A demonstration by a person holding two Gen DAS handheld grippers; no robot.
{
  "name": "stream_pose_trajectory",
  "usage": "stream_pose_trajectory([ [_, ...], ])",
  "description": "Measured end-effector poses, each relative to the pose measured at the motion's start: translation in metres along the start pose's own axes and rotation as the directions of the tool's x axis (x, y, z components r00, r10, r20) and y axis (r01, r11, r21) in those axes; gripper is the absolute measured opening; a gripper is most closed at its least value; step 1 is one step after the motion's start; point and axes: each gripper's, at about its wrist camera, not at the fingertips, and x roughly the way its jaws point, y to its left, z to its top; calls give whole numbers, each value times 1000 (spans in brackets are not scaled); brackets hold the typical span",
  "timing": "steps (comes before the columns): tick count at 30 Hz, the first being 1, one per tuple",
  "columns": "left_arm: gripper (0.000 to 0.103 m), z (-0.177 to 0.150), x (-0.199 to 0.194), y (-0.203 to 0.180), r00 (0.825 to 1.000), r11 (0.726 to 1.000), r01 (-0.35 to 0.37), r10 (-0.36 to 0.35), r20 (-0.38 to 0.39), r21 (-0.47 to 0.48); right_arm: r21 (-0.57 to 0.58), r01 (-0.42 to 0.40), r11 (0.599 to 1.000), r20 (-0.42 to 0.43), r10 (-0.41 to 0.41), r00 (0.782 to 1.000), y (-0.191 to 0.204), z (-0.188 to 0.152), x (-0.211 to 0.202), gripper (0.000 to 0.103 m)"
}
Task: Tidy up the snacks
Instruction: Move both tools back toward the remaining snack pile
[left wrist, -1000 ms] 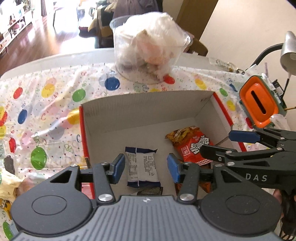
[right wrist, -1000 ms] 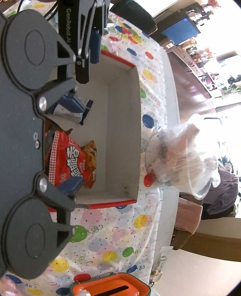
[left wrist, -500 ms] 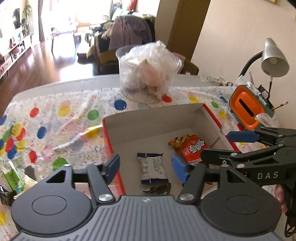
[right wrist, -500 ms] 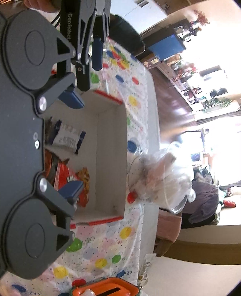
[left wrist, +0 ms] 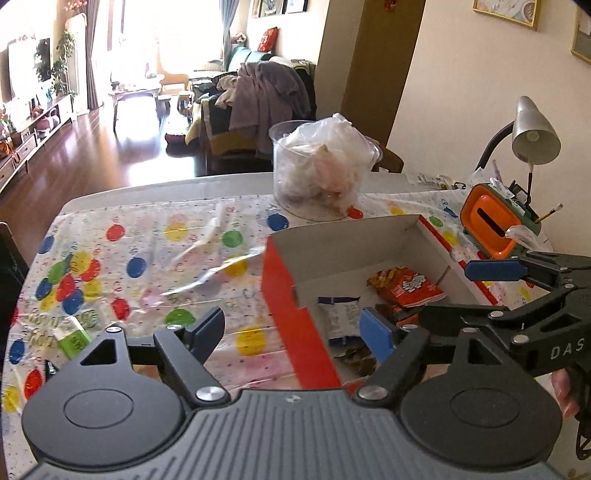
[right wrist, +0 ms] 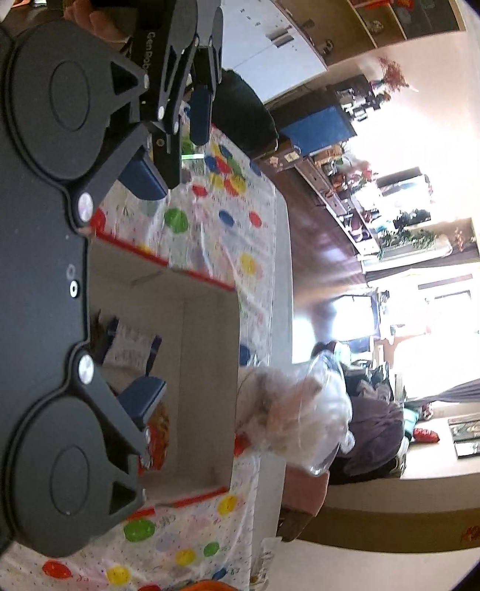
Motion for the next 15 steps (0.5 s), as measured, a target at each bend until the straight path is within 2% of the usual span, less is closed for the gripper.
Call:
stream_pose_trajectory([
  [5, 84, -13, -16, 27, 999, 1000, -11, 11, 37, 5, -18, -28, 999, 6, 28, 1000, 27, -4, 4, 103],
  [12, 84, -29, -27, 76, 1000, 999, -23, 23, 15, -24, -23, -37, 999, -24, 37, 999, 63, -11, 20, 103],
  [15, 84, -35, -31, 102, 1000, 1000, -1, 1, 1, -26, -39, -31, 999, -35, 30, 999, 80, -16, 29, 103],
])
